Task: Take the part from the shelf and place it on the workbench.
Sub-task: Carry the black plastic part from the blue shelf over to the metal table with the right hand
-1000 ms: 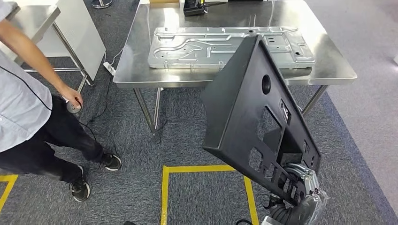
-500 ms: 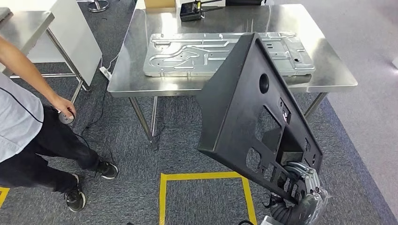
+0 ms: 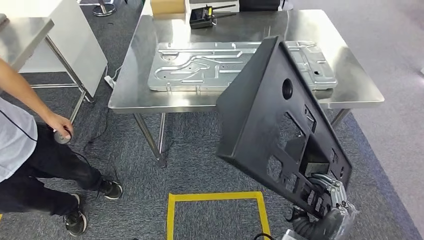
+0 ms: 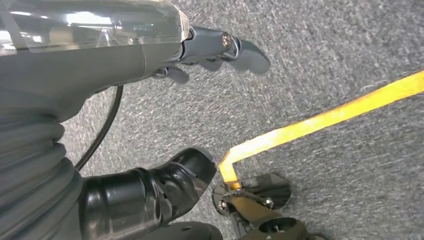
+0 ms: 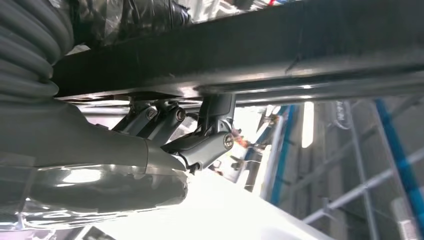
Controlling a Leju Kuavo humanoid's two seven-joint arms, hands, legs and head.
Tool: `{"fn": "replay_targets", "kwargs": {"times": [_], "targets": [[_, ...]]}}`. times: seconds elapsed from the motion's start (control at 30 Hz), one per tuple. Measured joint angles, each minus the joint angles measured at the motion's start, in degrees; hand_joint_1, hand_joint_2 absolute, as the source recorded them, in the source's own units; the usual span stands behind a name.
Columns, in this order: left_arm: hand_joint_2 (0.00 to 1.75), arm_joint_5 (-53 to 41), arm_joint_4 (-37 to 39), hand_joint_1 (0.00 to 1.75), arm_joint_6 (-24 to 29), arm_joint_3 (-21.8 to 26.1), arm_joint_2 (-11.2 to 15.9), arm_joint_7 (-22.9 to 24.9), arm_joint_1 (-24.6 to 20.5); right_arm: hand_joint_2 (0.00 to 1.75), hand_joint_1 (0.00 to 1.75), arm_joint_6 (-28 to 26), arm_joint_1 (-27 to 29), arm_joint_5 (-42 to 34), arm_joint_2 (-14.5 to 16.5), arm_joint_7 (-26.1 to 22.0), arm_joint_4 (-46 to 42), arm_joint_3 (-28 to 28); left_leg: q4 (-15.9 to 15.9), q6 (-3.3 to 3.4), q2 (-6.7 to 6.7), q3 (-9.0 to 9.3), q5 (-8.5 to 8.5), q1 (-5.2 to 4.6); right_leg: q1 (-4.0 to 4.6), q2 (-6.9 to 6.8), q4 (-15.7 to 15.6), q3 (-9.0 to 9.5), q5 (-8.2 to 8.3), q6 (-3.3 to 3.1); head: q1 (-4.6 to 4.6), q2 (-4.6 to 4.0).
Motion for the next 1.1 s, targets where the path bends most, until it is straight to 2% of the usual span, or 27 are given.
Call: {"fn": "replay_targets", "kwargs": {"times": [0.03,0.1,0.2,0.23,0.27,0.33,0.37,0.4,0.47,0.57,0.6,0.63,0.7,0.73,0.77,0.8,0.83,0.87,0.9,0.93,1.03,1.1], "targets": [[1.75,0.0,0.0,0.00,0.0,0.0,0.0,0.0,0.0,1.75,1.75,0.0,0.0,0.0,0.0,0.0,-0.1,-0.2,0.6,-0.28,-0.01,0.11,-0.14,0.06,-0.07,0.09,-0.2,0.38,-0.10,-0.45,-0.02,-0.01],[1.75,-0.1,0.0,0.00,0.0,0.0,0.0,0.0,0.0,1.75,1.75,0.0,-0.1,0.1,0.0,0.0,-0.5,-0.4,4.6,-0.71,-0.05,-1.87,-1.52,0.19,-0.12,0.13,-0.5,1.22,-0.39,-1.17,-0.11,-0.01],[1.75,-0.3,0.0,0.00,0.0,-0.1,0.0,0.0,-0.1,1.75,1.75,0.0,-0.2,0.1,0.0,0.0,-0.9,-0.6,15.0,-0.95,-0.07,-8.72,-5.54,0.20,0.18,0.15,-0.5,1.89,-1.12,-1.80,-0.16,-0.01],[1.75,-0.4,0.0,0.00,0.0,-0.1,0.0,0.0,0.0,1.75,1.75,0.0,-0.1,0.1,0.0,0.0,-1.0,-0.7,16.5,-0.85,-0.06,-10.34,-5.63,0.19,0.33,0.25,-0.5,2.20,-1.40,-1.87,-0.16,-0.01],[1.75,-0.5,0.0,0.00,0.0,-0.2,0.0,0.0,0.1,1.75,1.75,0.0,-0.1,0.1,0.0,0.0,-1.1,-0.8,16.0,-0.66,-0.07,-10.94,-4.39,0.16,0.47,0.37,-0.5,2.61,-1.70,-1.89,-0.16,-0.01],[1.75,-0.7,0.0,0.00,0.0,-0.3,0.0,0.0,0.3,1.75,1.75,0.0,-0.1,0.1,0.0,0.0,-1.5,-1.1,9.4,0.14,-0.06,-9.55,1.08,-0.07,0.71,0.53,-0.6,3.60,-2.39,-1.83,-0.16,-0.01],[1.75,-0.7,0.0,0.00,0.0,-0.4,0.0,0.0,0.3,1.75,1.75,0.0,-0.1,0.0,0.0,0.0,-1.7,-1.1,6.2,0.57,-0.05,-8.64,2.72,-0.31,0.84,0.54,-0.6,4.07,-2.71,-1.71,-0.14,-0.01],[1.75,-0.7,0.0,0.00,0.0,-0.5,0.1,0.1,0.2,1.75,1.75,0.0,-0.1,0.0,0.0,0.0,-1.8,-1.2,3.7,0.96,-0.09,-7.95,3.11,-0.59,0.88,0.57,-0.6,4.31,-3.00,-1.49,-0.19,-0.01],[1.75,-0.8,0.0,0.00,0.0,-0.7,0.2,0.5,0.1,1.75,1.75,0.0,-0.1,-0.2,-0.1,0.0,-2.1,-1.3,2.5,1.41,-0.24,-7.53,2.19,-1.01,0.89,0.63,-0.6,4.54,-3.54,-0.79,-0.28,-0.01],[1.75,-0.9,0.0,0.00,0.0,-0.8,0.1,1.1,0.3,1.75,1.75,0.0,-0.1,-0.4,-0.3,0.0,-2.9,-1.6,1.0,2.03,-0.31,-6.11,3.87,-0.63,1.00,0.62,0.3,4.86,-4.73,0.23,-0.30,-0.01],[1.75,-0.9,0.0,0.00,0.0,-0.9,0.1,1.2,0.2,1.75,1.75,0.0,-0.2,-0.4,-0.4,0.0,-3.2,-1.8,0.6,2.27,-0.26,-5.54,4.12,-0.43,0.99,0.56,2.3,4.08,-5.75,0.50,-0.29,-0.01],[1.75,-1.0,0.0,0.00,0.0,-0.9,0.1,1.2,0.1,1.75,1.75,0.0,-0.3,-0.4,-0.6,0.0,-3.4,-2.0,0.3,2.45,-0.21,-5.20,4.12,-0.34,0.83,0.48,5.2,2.50,-7.10,0.70,-0.26,-0.01],[1.75,-1.1,0.0,0.00,0.0,-0.9,0.1,1.2,-0.1,1.75,1.75,0.0,-0.4,-0.4,-0.9,0.0,-3.6,-2.3,0.3,2.68,-0.22,-4.77,3.66,-0.33,0.61,0.41,12.3,-2.03,-9.56,1.10,-0.25,-0.01],[1.75,-1.1,0.0,0.00,0.0,-0.9,0.1,1.3,0.0,1.75,1.75,0.0,-0.4,-0.4,-1.1,0.0,-3.6,-2.4,0.3,2.67,-0.24,-4.46,3.31,-0.33,0.51,0.39,14.3,-3.78,-9.49,1.24,-0.25,-0.01],[1.75,-1.1,0.0,0.00,0.0,-0.9,0.1,1.3,0.0,1.75,1.75,0.0,-0.4,-0.4,-1.2,0.0,-3.6,-2.4,0.3,2.58,-0.27,-4.00,2.89,-0.34,0.43,0.37,14.3,-4.58,-8.15,1.33,-0.25,-0.01],[1.75,-1.1,0.0,0.00,0.0,-0.9,0.1,1.4,0.1,1.75,1.75,0.0,-0.5,-0.4,-1.3,0.0,-3.6,-2.4,0.3,2.45,-0.32,-3.38,2.41,-0.32,0.34,0.33,12.2,-4.30,-5.74,1.36,-0.25,-0.01],[1.75,-1.2,0.0,0.00,0.0,-0.9,0.0,1.4,0.1,1.75,1.75,0.0,-0.5,-0.4,-1.4,0.0,-3.6,-2.5,0.3,2.27,-0.37,-2.69,1.87,-0.31,0.28,0.29,8.6,-3.20,-2.87,1.29,-0.24,-0.01],[1.75,-1.2,0.0,0.00,0.0,-1.0,0.0,1.4,0.1,1.75,1.75,0.0,-0.6,-0.4,-1.5,0.0,-3.6,-2.5,0.3,2.03,-0.41,-2.12,1.32,-0.39,0.34,0.26,5.1,-1.92,-0.83,1.10,-0.23,-0.01],[1.75,-1.3,0.0,0.00,0.0,-1.0,0.0,1.4,0.0,1.75,1.75,0.0,-0.7,-0.4,-1.6,0.0,-3.6,-2.5,0.4,1.72,-0.49,-1.76,0.86,-0.46,0.42,0.25,2.4,-0.75,0.25,0.78,-0.21,-0.01],[1.75,-1.3,0.0,0.00,0.0,-1.0,0.0,1.4,0.0,1.75,1.75,0.0,-0.8,-0.4,-1.6,0.0,-3.7,-2.6,0.3,1.42,-0.53,-1.57,0.52,-0.51,0.55,0.26,0.9,-0.07,0.46,0.43,-0.23,-0.01],[1.75,-1.4,0.0,0.00,0.0,-1.0,0.0,1.4,-0.3,1.75,1.75,0.0,-0.9,-0.4,-1.8,0.0,-3.9,-2.7,-0.1,0.50,-0.55,-1.08,-0.06,-0.51,0.61,0.38,-0.2,0.68,-0.37,-0.64,-0.33,-0.01],[1.75,-1.4,0.0,0.00,0.0,-1.0,0.0,1.4,-0.4,1.75,1.75,0.0,-1.0,-0.4,-1.8,0.0,-4.0,-2.7,1.9,-0.10,-0.53,-1.74,-1.35,-0.44,0.38,0.30,-0.9,1.58,-0.62,-1.29,-0.39,-0.01]]}}
